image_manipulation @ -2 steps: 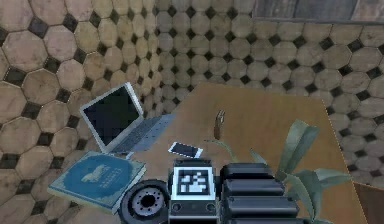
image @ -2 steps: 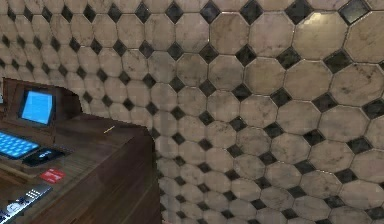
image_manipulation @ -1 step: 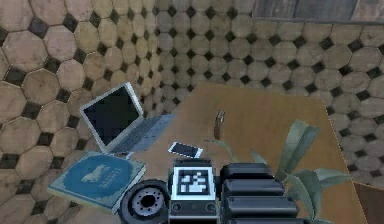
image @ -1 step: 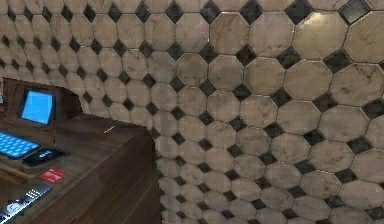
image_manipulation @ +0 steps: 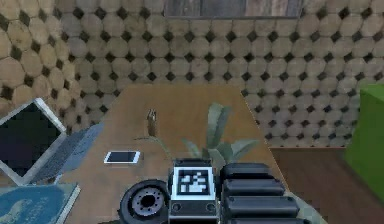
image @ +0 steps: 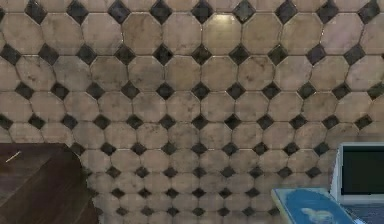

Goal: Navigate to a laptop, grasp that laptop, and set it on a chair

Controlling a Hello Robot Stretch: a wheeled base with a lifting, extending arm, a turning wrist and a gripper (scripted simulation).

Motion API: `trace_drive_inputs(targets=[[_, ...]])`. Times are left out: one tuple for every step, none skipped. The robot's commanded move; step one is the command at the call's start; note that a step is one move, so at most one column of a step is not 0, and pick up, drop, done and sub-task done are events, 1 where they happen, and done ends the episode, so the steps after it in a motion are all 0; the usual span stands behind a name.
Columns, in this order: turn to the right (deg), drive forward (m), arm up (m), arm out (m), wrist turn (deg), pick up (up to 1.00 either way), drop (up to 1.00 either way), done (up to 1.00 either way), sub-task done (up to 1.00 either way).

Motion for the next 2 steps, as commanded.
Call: trace_drive_inputs(targets=[[0.0, 0.2, 0.0, 0.0, 0.0, 0.0, 0.0, 0.0, 0.0], [-21.0, 0.0, 0.0, 0.0, 0.0, 0.0, 0.0, 0.0, 0.0]])
